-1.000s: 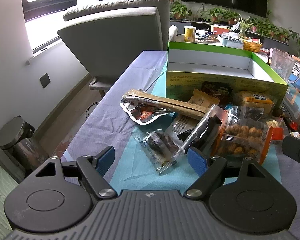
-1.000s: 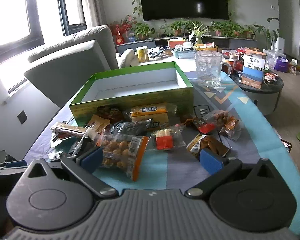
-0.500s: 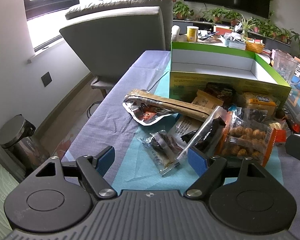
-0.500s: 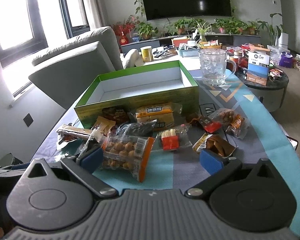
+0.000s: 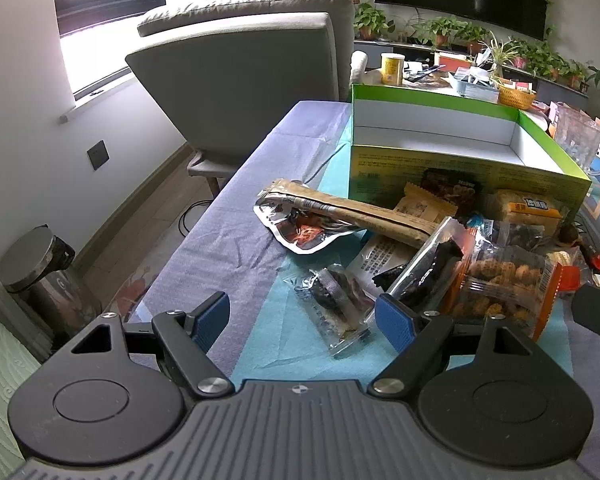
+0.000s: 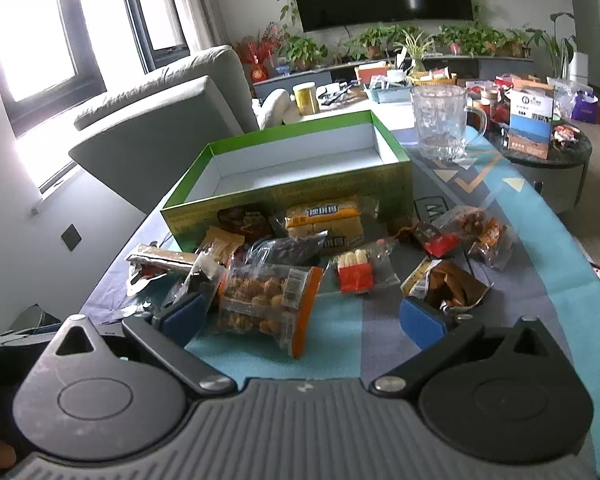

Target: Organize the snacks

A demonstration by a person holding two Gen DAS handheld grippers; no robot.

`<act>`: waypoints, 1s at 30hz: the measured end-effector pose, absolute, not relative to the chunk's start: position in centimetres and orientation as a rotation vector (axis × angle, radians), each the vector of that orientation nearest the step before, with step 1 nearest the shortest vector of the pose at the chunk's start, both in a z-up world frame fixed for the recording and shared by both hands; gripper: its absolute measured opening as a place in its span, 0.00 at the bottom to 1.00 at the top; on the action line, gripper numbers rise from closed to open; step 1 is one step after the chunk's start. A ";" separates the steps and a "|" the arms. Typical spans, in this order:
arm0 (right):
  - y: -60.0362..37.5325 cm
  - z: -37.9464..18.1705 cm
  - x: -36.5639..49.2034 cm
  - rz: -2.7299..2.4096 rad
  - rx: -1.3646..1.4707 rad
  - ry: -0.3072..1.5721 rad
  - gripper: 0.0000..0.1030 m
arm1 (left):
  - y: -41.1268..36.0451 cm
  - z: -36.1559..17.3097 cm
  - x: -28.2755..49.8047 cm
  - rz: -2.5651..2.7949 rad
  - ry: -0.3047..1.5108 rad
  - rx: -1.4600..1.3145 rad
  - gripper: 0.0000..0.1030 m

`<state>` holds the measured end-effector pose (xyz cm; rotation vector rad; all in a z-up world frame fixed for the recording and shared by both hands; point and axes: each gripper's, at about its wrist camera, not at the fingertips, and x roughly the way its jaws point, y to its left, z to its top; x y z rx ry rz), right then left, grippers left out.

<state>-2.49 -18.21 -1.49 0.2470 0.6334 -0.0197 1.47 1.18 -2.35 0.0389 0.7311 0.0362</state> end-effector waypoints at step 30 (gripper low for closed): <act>-18.6 -2.0 -1.8 -0.049 0.220 0.711 0.81 | 0.9 -2.8 1.5 0.043 0.733 0.062 0.76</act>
